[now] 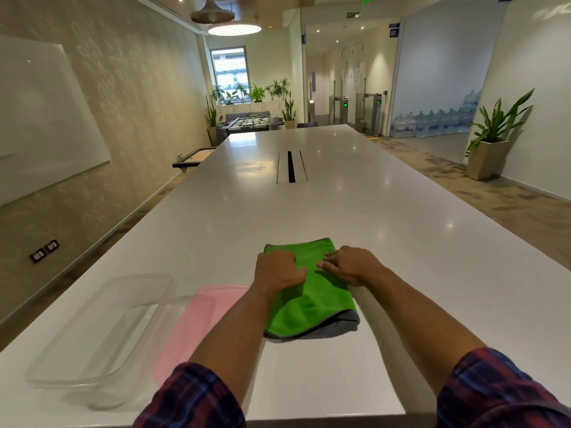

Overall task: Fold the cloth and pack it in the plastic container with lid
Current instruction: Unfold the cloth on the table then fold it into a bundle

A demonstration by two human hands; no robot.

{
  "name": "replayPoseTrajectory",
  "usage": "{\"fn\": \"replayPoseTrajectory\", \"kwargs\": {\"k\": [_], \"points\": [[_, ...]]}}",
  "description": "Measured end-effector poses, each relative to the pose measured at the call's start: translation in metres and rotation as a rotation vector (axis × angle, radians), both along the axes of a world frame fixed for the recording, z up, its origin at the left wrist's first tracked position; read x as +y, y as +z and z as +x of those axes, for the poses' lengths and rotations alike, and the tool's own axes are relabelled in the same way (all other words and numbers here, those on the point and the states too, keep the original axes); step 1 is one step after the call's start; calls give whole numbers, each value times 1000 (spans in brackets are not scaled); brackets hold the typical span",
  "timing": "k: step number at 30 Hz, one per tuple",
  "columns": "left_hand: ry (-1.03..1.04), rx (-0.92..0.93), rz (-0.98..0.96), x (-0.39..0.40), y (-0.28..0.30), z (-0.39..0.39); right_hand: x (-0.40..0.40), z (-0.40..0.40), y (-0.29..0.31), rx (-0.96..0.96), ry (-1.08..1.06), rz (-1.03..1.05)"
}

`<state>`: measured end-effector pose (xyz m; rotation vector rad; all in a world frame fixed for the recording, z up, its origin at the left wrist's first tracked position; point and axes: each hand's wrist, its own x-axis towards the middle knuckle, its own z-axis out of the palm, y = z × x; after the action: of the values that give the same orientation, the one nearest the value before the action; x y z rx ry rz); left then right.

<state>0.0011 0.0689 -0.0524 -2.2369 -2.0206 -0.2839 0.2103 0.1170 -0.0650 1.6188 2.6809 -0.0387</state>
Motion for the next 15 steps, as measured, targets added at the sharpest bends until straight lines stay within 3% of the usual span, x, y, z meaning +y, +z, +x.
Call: {"fn": "replayPoseTrajectory", "kwargs": {"k": [4, 6, 9, 11, 12, 15], "points": [[20, -85, -266, -9, -8, 1, -6, -6, -1, -21, -72, -185], [-1, -132, -417, -13, -15, -1, -12, -5, 4, 28, -48, -90], [-19, -58, -462, -18, -25, -2, -27, -1, 13, 383, 10, 6], [-10, -49, -448, -19, -27, -2, -35, 5, 22, 560, 59, -206], [-3, -47, -448, -20, -26, -1, -39, 7, 27, 562, 76, -347], [27, -58, -450, -23, -26, 2, -51, 12, 39, 387, 110, -609]]}}
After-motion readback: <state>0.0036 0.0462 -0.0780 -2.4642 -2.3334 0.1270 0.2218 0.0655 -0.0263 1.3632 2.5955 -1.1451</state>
